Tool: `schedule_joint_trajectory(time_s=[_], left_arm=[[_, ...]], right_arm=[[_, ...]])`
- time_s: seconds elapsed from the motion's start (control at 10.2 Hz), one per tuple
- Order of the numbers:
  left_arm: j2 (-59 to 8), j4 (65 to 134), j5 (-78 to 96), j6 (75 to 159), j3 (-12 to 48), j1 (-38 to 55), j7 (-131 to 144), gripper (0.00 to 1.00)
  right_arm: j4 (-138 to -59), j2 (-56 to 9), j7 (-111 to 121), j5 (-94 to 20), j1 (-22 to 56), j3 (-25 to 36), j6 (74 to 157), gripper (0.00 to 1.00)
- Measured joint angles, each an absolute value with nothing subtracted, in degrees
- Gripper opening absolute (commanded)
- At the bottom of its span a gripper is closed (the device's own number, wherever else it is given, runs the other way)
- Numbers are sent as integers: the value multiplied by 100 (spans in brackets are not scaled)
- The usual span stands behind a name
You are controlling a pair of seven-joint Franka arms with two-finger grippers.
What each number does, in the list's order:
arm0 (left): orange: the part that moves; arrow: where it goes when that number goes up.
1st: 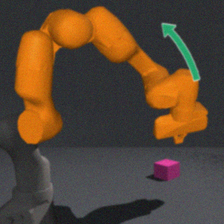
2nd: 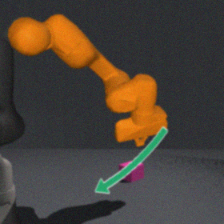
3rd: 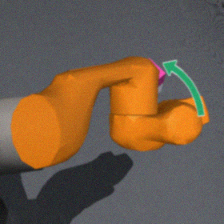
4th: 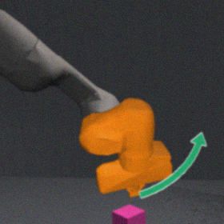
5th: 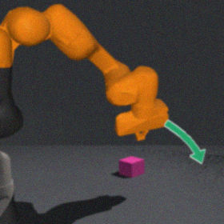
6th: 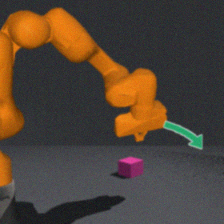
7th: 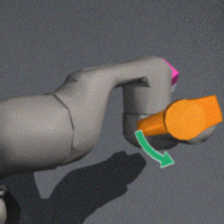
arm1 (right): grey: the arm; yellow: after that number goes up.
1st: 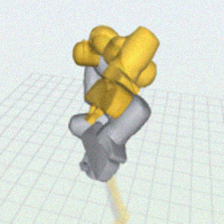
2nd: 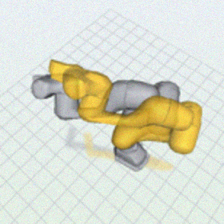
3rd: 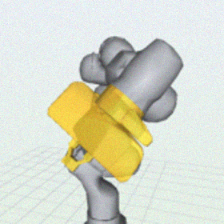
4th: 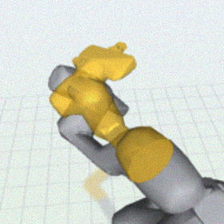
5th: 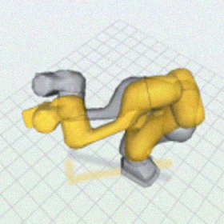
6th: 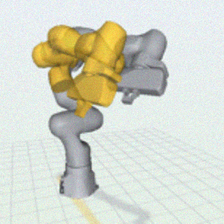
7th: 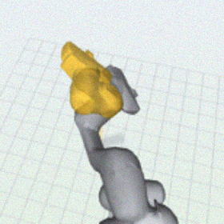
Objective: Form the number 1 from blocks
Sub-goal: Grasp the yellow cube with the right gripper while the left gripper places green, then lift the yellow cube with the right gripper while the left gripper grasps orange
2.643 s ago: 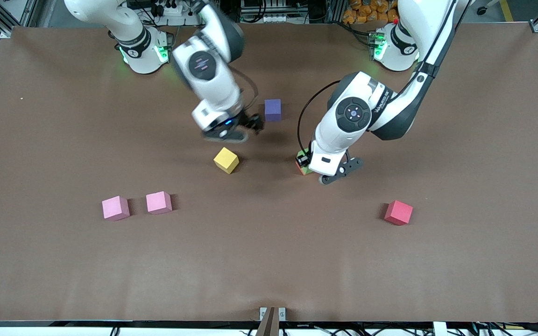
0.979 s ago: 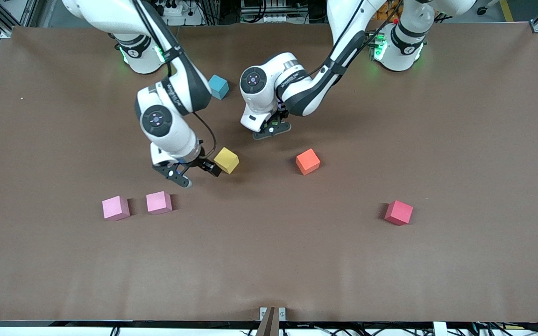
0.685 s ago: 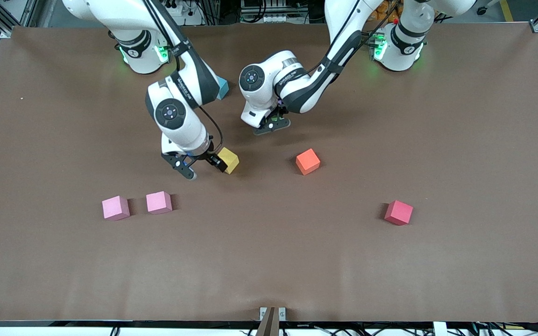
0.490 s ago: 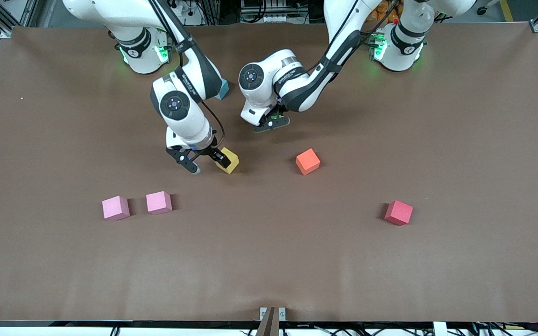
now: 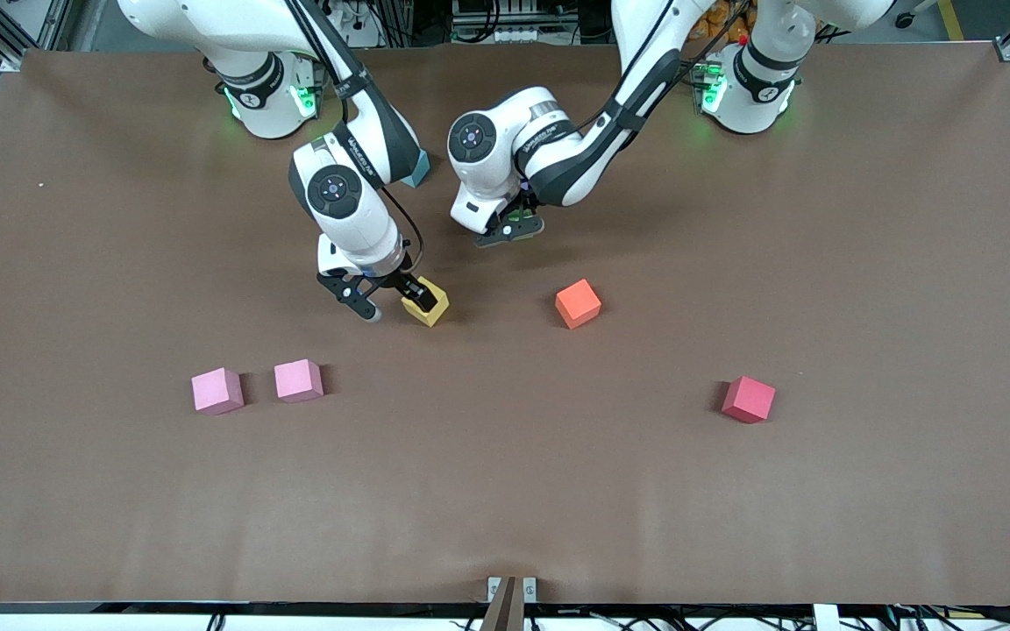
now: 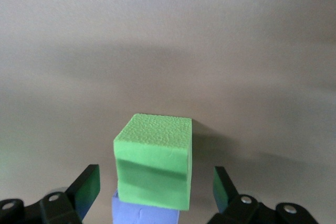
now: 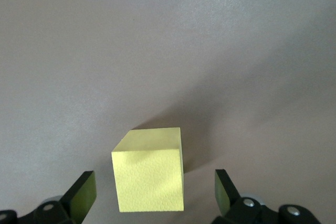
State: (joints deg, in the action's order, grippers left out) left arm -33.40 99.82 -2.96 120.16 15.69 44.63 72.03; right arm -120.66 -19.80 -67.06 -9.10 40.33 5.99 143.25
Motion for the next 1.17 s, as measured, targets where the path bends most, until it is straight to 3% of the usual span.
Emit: schedule_joint_trajectory(time_s=[0.49, 0.88, 1.17], left_arm=[[-2766, 9987, -276, 11667, 1553, 3927, 7158, 95], [-2744, 10005, -276, 11656, 1532, 2615, 6552, 95], [-2881, 10079, -276, 11709, 1536, 2371, 6340, 95]], right_arm=[[-12065, -2053, -6690, -908, 4103, 588, 14381, 100], [-12020, -2310, -6692, -871, 4402, 588, 14434, 100], [-11997, -2440, -6690, -740, 4401, 612, 14442, 100]])
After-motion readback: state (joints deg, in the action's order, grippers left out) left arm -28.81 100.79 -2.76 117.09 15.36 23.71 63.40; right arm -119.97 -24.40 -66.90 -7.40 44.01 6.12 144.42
